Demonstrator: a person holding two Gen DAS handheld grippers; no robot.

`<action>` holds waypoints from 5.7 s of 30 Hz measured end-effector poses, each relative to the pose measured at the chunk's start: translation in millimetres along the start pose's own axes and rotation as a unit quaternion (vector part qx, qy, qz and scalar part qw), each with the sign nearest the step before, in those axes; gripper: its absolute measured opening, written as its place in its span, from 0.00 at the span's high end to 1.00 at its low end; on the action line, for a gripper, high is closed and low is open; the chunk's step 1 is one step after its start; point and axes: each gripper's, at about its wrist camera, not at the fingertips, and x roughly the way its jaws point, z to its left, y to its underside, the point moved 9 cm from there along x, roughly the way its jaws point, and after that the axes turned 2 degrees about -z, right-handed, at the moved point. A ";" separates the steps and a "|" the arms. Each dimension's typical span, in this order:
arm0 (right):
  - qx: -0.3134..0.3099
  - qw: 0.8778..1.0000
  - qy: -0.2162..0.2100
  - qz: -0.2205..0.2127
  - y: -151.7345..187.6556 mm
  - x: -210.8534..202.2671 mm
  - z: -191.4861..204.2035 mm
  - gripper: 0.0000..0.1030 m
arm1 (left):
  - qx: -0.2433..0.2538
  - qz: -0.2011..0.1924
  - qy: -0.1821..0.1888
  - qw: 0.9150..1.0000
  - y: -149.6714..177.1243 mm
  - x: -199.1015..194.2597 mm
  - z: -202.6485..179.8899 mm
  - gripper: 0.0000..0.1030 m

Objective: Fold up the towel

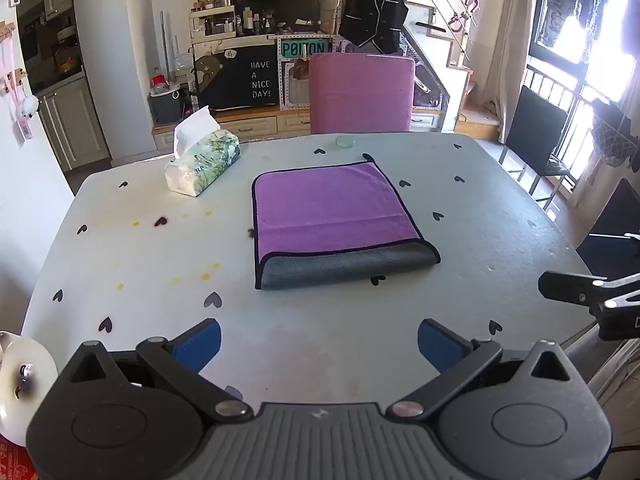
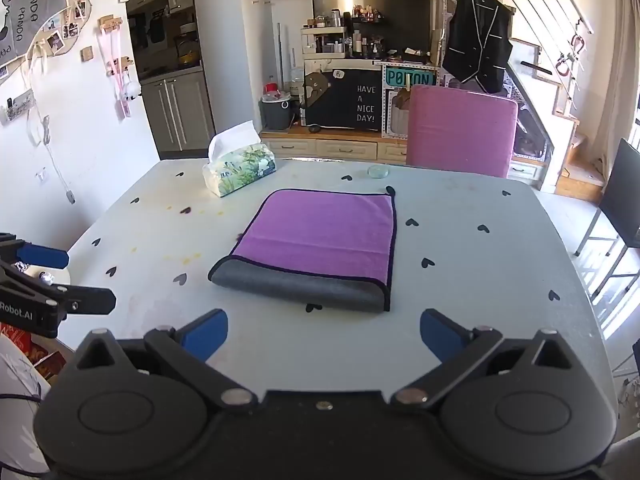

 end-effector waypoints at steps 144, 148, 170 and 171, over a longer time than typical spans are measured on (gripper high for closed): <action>-0.033 0.999 0.014 -0.026 -67.5 36.1 -8.7 0.01 | -0.029 -0.032 -0.055 0.998 -78.1 29.8 25.8 0.00; -0.037 0.999 0.011 -0.029 -80.5 44.3 -9.5 0.01 | -0.032 -0.033 -0.064 0.997 -87.5 37.2 31.4 0.00; -0.011 1.000 -0.011 -0.026 -124.4 119.5 -23.4 0.01 | -0.037 -0.030 -0.081 0.996 -129.8 106.6 61.6 0.00; -0.010 1.000 -0.012 -0.025 -124.5 123.3 -24.4 0.01 | -0.039 -0.027 -0.079 0.996 -131.3 110.9 62.2 0.00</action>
